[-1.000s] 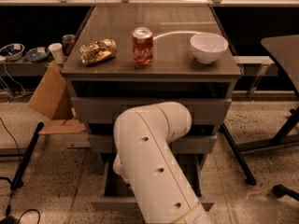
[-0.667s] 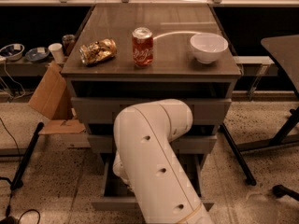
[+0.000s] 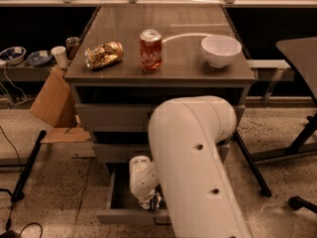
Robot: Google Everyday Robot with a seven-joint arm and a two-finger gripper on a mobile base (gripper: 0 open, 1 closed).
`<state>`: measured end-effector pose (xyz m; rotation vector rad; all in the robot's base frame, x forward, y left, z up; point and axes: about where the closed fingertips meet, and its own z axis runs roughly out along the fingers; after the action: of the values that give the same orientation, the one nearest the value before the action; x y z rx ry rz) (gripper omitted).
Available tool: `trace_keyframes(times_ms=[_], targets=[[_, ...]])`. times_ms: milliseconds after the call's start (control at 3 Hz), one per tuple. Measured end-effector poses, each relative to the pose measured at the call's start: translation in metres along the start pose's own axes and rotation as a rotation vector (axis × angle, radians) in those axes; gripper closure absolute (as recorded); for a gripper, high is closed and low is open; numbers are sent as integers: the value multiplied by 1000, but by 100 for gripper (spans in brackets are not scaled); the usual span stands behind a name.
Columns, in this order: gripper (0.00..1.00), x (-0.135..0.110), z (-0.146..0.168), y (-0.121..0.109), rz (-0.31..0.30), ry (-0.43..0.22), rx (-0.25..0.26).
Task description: Pick blue chip bag from bottom drawer and place on counter
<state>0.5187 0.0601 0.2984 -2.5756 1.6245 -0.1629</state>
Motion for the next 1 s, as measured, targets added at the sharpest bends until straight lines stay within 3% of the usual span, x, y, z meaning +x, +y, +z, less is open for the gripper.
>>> trace_keyframes(times_ms=[333, 1000], targets=[[100, 7, -54, 29, 25, -28, 53], [100, 25, -163, 84, 51, -5, 138]])
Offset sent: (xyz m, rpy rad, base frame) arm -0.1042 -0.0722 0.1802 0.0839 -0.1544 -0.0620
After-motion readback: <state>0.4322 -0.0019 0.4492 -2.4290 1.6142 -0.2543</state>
